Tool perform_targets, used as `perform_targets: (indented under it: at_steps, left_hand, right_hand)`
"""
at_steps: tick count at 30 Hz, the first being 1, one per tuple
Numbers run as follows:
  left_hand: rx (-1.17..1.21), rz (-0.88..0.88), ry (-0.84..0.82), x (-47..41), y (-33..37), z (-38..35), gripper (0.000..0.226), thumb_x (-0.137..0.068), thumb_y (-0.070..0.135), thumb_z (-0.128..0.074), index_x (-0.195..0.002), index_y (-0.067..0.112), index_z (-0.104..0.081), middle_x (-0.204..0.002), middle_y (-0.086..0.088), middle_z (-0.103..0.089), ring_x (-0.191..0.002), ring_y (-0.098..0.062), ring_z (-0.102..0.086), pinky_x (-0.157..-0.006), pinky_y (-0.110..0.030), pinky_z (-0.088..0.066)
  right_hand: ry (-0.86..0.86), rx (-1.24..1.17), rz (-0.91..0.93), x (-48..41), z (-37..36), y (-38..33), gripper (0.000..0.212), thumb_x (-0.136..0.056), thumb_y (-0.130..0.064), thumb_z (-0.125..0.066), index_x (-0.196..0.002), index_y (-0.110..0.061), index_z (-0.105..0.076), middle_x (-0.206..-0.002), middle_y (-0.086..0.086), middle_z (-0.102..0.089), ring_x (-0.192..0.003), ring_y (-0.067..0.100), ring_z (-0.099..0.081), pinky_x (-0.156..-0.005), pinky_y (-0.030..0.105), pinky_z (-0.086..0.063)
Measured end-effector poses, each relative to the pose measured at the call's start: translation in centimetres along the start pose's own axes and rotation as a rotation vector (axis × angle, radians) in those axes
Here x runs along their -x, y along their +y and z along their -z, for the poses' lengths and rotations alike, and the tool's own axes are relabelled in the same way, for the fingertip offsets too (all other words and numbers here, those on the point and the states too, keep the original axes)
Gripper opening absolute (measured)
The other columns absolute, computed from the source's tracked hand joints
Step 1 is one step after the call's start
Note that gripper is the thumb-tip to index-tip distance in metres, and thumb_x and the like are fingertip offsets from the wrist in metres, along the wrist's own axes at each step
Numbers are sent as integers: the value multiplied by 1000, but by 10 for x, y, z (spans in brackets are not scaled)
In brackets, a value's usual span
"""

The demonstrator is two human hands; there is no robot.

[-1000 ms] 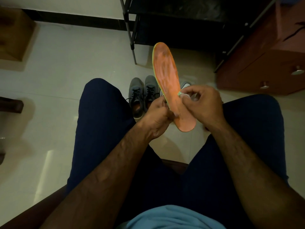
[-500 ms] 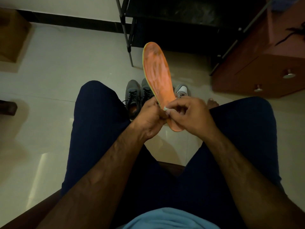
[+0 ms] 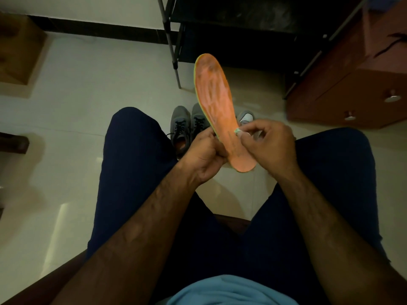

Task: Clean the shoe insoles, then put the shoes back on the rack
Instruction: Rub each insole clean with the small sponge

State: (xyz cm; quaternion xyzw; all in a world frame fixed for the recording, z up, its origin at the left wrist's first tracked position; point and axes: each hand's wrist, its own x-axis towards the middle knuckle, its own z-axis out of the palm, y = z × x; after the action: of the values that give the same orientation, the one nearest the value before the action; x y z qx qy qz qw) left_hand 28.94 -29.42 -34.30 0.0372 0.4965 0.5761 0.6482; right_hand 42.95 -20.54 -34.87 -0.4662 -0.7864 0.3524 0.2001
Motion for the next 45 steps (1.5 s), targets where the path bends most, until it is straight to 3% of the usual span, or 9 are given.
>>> perform_targets:
  at_steps: [5,10,15,21,24,28,34,40,45]
  left_hand:
    - [25,18,-1,-2,1,5,72,-76,-25,-31,-140,-1,-53,-139,-22,-61,-121,-39,-63,-84,-50,-61]
    - [-20,-31,41,-1,-3,0,33,-99,-5,-49,-126,8,-62,-122,-17,-71,-109,-31,-69,-91,-54,-57]
    - [-39,-80,96,-2,-1,4,34,-93,-12,-53,-124,-1,-62,-99,-15,-73,-90,-28,-72,-74,-41,-60]
    - [-105,-138,78,-3,-3,5,47,-74,-3,-63,-121,6,-64,-99,-12,-74,-93,-28,-73,-80,-46,-61]
    - [-151,-162,57,-3,-4,5,52,-76,-8,-60,-124,11,-62,-108,-14,-73,-104,-33,-72,-88,-51,-60]
    - [-66,-187,-74,-3,-4,4,58,-81,-28,-48,-136,-9,-54,-127,-31,-64,-116,-39,-66,-102,-50,-55]
    - [66,-100,-122,-1,-1,3,65,-80,-34,-34,-138,-9,-53,-123,-22,-66,-116,-34,-66,-107,-46,-51]
    - [14,-63,-90,3,-7,-2,66,-77,-31,-40,-138,-8,-52,-113,-22,-67,-110,-34,-65,-104,-50,-50]
    - [42,-75,-84,1,-7,0,63,-80,-33,-37,-137,-10,-53,-116,-24,-66,-110,-33,-67,-98,-43,-55]
  right_hand:
    - [-278,-35,87,15,-3,-5,15,-82,-21,-82,-95,-28,-81,-78,-26,-68,-70,-4,-63,-66,26,-52]
    - [43,-62,57,0,2,-3,18,-83,-18,-79,-99,-27,-79,-88,-14,-72,-73,9,-66,-70,35,-60]
    - [59,-67,122,8,-3,-10,30,-83,-13,-80,-112,-21,-77,-94,-12,-67,-80,6,-65,-74,26,-58]
    - [81,-121,124,11,0,-14,22,-86,-9,-79,-106,-17,-80,-98,-2,-68,-86,7,-66,-72,15,-54]
    - [131,-130,146,10,6,-16,22,-87,-8,-78,-108,-15,-80,-101,2,-69,-89,9,-67,-74,22,-57]
    - [23,-71,230,15,-2,-18,21,-85,-10,-78,-106,-14,-80,-107,1,-65,-99,13,-66,-82,34,-60]
    - [-43,57,336,19,-8,-18,20,-91,-13,-73,-109,-11,-80,-103,2,-66,-102,21,-64,-86,44,-56]
    - [119,109,224,2,-5,-15,17,-92,-17,-73,-108,-16,-79,-102,2,-66,-95,19,-63,-77,37,-56]
    - [4,107,300,23,-10,-16,17,-89,-11,-74,-105,-12,-80,-101,2,-66,-98,19,-64,-82,39,-56]
